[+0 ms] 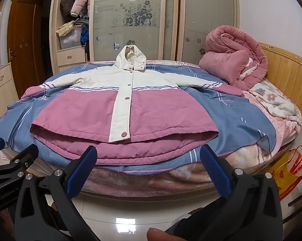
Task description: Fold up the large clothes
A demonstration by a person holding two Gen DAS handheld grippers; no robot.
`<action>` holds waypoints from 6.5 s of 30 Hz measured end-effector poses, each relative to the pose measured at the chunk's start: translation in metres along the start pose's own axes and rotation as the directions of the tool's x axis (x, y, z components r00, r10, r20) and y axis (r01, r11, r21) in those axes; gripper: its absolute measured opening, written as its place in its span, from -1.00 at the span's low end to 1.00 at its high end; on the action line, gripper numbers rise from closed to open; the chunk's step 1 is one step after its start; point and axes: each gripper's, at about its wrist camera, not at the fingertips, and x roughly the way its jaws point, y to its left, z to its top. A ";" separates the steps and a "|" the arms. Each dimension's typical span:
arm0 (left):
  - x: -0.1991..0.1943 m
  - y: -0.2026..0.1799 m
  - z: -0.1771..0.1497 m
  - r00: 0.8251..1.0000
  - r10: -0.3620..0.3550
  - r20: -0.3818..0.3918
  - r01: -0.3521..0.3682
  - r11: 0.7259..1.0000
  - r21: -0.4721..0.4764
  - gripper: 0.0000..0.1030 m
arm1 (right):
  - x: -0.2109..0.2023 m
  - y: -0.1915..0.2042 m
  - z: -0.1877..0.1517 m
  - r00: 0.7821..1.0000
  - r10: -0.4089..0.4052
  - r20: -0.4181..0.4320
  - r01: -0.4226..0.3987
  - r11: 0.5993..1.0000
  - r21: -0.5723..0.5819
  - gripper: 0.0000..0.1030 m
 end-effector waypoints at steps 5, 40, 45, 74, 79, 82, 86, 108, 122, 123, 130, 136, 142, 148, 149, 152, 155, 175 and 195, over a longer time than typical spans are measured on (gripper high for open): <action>0.000 0.001 0.000 1.000 -0.005 -0.003 0.005 1.000 -0.005 0.96 | -0.001 -0.001 0.001 1.000 -0.001 0.003 0.001 1.000 0.006 0.97; 0.004 -0.001 -0.002 0.997 -0.063 -0.034 0.062 0.998 -0.028 0.96 | 0.001 -0.002 0.001 1.000 -0.002 0.001 0.002 1.000 0.013 0.97; 0.004 -0.002 -0.002 0.998 -0.060 -0.034 0.059 0.998 -0.027 0.96 | 0.000 -0.002 0.001 1.000 -0.004 0.004 0.004 1.000 0.013 0.97; 0.002 -0.003 -0.002 0.998 -0.062 -0.033 0.061 0.998 -0.029 0.96 | 0.000 -0.003 0.001 1.000 -0.003 0.007 0.003 1.000 0.020 0.97; 0.001 -0.003 -0.002 0.998 -0.061 -0.031 0.060 0.998 -0.028 0.96 | 0.000 -0.003 0.002 1.000 -0.005 0.006 0.005 1.000 0.016 0.97; 0.000 -0.003 -0.002 0.998 -0.060 -0.030 0.060 0.998 -0.028 0.96 | -0.001 -0.004 0.002 1.000 -0.004 0.006 0.003 1.000 0.018 0.97; 0.000 -0.003 -0.002 0.998 -0.062 -0.030 0.061 0.998 -0.027 0.96 | -0.001 -0.004 0.002 1.000 -0.005 0.008 0.004 1.000 0.018 0.97; -0.008 -0.008 -0.007 0.996 -0.084 -0.034 0.083 0.996 -0.024 0.96 | -0.003 -0.008 0.004 1.000 -0.007 0.027 0.006 0.999 0.043 0.97; -0.032 0.031 -0.055 0.603 -0.795 0.069 0.780 0.570 -0.259 0.96 | -0.043 -0.050 -0.012 0.962 0.181 0.204 -0.226 0.949 0.222 0.97; -0.033 0.032 -0.056 0.594 -0.800 0.084 0.788 0.558 -0.259 0.96 | -0.043 -0.054 -0.010 0.959 0.183 0.214 -0.232 0.944 0.233 0.97; -0.013 0.064 -0.050 0.723 -0.674 0.153 0.680 0.654 -0.332 0.96 | -0.011 -0.050 0.000 0.968 0.151 0.198 -0.187 0.967 0.174 0.97; 0.007 0.162 0.015 0.880 -0.363 0.305 0.460 0.812 -0.359 0.96 | 0.033 -0.033 0.028 0.967 0.180 0.180 -0.189 0.981 0.038 0.97; 0.074 0.289 0.108 0.925 -0.206 0.319 0.340 0.823 -0.455 0.96 | 0.070 -0.023 0.055 0.944 0.220 0.245 -0.224 0.975 -0.013 0.97; 0.197 0.379 0.162 0.953 -0.218 0.212 0.300 0.783 -0.545 0.96 | 0.106 -0.024 0.035 0.960 0.241 0.144 -0.245 0.970 0.005 0.97; 0.214 0.389 0.167 0.961 -0.197 0.194 0.274 0.781 -0.562 0.96 | 0.110 -0.024 0.035 0.960 0.251 0.128 -0.254 0.967 0.013 0.97; 0.264 0.423 0.182 0.986 -0.126 0.106 0.164 0.789 -0.592 0.90 | 0.114 -0.021 0.034 0.957 0.260 0.130 -0.262 0.965 0.002 0.97; 0.306 0.454 0.190 0.995 -0.095 0.008 0.081 0.804 -0.589 0.78 | 0.123 -0.020 0.032 0.962 0.254 0.104 -0.255 0.967 -0.005 0.97; 0.411 0.495 0.192 0.966 -0.010 -0.258 -0.118 0.871 -0.477 -0.57 | 0.171 -0.003 0.030 0.973 0.229 -0.019 -0.229 0.973 0.012 0.97; 0.316 0.345 0.338 0.998 0.051 -0.025 -0.054 0.983 -0.174 -0.88 | 0.148 -0.022 0.033 0.956 0.292 0.009 -0.292 0.954 0.067 0.97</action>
